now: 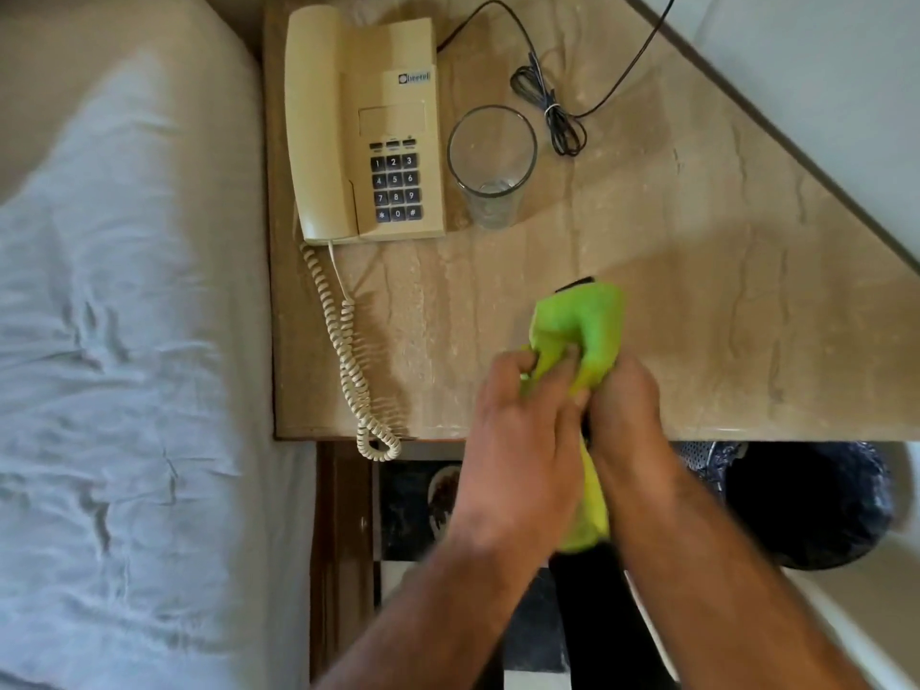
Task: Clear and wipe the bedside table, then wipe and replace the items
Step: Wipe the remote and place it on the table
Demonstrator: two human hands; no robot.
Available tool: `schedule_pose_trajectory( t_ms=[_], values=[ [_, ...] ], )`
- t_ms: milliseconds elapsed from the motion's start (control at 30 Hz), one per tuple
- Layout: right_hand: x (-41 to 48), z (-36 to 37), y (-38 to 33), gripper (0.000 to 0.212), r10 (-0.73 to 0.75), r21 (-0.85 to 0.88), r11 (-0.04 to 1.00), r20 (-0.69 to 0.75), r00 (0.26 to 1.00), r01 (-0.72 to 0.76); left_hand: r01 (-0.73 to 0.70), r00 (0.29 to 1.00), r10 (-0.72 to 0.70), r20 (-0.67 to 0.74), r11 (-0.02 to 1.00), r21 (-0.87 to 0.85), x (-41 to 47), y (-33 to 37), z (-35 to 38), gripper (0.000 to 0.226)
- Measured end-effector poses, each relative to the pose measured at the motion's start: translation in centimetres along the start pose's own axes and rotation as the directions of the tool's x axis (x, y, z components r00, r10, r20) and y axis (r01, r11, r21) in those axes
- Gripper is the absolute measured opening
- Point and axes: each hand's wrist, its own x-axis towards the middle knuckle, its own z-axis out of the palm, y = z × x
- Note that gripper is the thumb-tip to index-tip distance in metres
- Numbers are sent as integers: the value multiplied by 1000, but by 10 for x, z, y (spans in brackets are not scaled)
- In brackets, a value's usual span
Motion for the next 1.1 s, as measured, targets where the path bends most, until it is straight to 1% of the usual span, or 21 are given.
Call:
schedule_pose_trajectory(
  t_ms=[33,100,133,167,200,267,333,367,400,467,500,567,633,700,800,833,900,933,967,1000,1100],
  values=[
    [-10,-1,9,40,-8,-24,1000,20,1000,9,27,1000,-27,-7,999,34,17,-2,-3,48],
    [-26,3,28,38,28,-42,999,117,993,-24,111,994,-109,-32,988,106,57,-6,-13,43],
    [-28,5,33,38,30,-50,998,131,991,-24,157,987,-154,-38,981,117,73,-7,-18,42],
    [-27,10,31,39,9,-62,998,126,992,-1,191,981,-187,-43,977,92,80,-7,-20,41],
    [-18,12,26,38,-25,-45,999,111,993,31,206,978,-205,-41,978,26,78,-5,-18,39],
    [2,17,1,38,-73,30,997,74,995,71,176,984,-177,-3,977,-119,49,2,-9,36],
    [10,19,-23,38,-20,92,996,42,999,17,104,995,-102,22,972,-212,4,9,-2,41],
    [11,17,-28,38,34,79,996,48,998,-38,81,997,-78,24,966,-244,-12,11,0,44],
    [9,13,-25,36,48,42,998,36,998,-49,65,998,-63,15,970,-233,-15,9,1,46],
    [0,4,-6,35,-20,-70,997,-1,1000,20,64,998,-65,-12,994,-86,7,5,-3,43],
    [-11,3,6,36,-36,-77,996,16,999,37,69,997,-69,-27,998,-7,24,2,-5,43],
    [-27,6,28,34,16,-39,999,118,993,-11,133,990,-129,-54,987,90,58,0,-14,43],
    [-25,7,35,37,14,-21,1000,138,990,-11,185,982,-182,-44,979,85,73,-3,-15,42],
    [-11,6,22,36,-50,-8,999,135,990,52,148,989,-148,-17,989,25,56,0,-10,40],
    [15,7,0,29,-147,-34,988,52,988,149,95,995,-91,42,989,-114,8,5,-11,37],
    [20,8,-4,31,-132,-6,991,90,987,133,111,992,-102,70,984,-142,-2,2,-16,37],
    [28,9,-7,43,-102,6,995,205,973,104,159,985,-146,93,976,-150,-7,-6,-30,36],
    [33,9,-8,40,-120,-44,990,240,963,134,173,984,-166,61,975,-141,-3,-12,-38,36],
    [37,9,-10,34,-159,-110,975,250,955,191,177,984,-179,-5,977,-117,3,-17,-46,37],
    [40,11,-11,27,-214,-173,951,225,951,255,176,979,-182,-88,982,-73,11,-23,-54,38],
    [50,13,-15,17,-336,-282,895,83,938,346,172,941,-118,-318,974,146,38,-43,-68,42]
  ],
)
